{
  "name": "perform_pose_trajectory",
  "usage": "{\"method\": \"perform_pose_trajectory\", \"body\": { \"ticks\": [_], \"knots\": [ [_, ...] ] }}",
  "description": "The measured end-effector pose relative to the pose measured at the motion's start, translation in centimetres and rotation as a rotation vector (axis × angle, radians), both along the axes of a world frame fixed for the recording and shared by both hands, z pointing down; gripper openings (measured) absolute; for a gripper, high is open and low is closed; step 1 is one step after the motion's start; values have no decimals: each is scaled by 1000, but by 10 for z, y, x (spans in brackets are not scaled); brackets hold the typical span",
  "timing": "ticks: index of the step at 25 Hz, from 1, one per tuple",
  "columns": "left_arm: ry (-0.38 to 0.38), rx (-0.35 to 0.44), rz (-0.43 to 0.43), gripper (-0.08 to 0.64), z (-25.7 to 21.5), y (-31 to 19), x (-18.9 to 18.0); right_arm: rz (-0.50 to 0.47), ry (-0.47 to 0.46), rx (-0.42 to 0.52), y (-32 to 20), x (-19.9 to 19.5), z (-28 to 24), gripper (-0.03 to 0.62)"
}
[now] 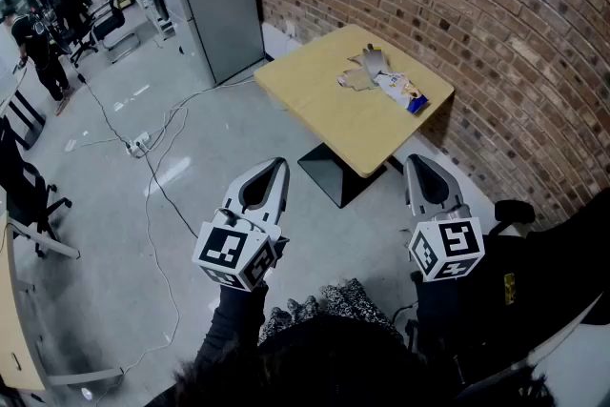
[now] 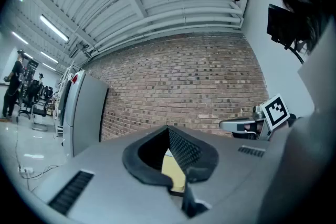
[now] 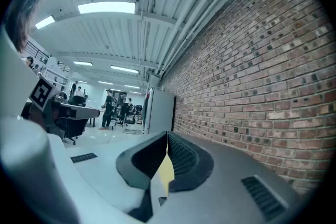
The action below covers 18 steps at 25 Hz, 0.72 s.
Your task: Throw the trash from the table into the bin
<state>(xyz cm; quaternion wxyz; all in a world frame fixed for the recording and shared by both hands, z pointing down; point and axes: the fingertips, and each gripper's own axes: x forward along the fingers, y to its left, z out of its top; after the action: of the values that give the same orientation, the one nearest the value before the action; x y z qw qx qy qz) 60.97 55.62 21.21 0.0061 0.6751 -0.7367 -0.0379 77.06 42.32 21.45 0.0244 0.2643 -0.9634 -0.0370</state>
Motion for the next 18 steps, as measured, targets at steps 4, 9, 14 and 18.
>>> {"method": "perform_pose_trajectory", "body": {
  "ticks": [4,9,14,18],
  "knots": [
    [-4,-3,3,6,2,-8,-9,6,-1,-1,-8,-9,3,12],
    [-12,-13,6,6,9,-24,-19,10,-10,-12,-28,-20,11,12],
    [-22,-19,16,6,10,-48,-34,16,-13,-18,-53,-39,13,12],
    [-24,-22,14,6,12,-74,-51,14,-3,-15,-76,-53,17,12]
  ]
}}
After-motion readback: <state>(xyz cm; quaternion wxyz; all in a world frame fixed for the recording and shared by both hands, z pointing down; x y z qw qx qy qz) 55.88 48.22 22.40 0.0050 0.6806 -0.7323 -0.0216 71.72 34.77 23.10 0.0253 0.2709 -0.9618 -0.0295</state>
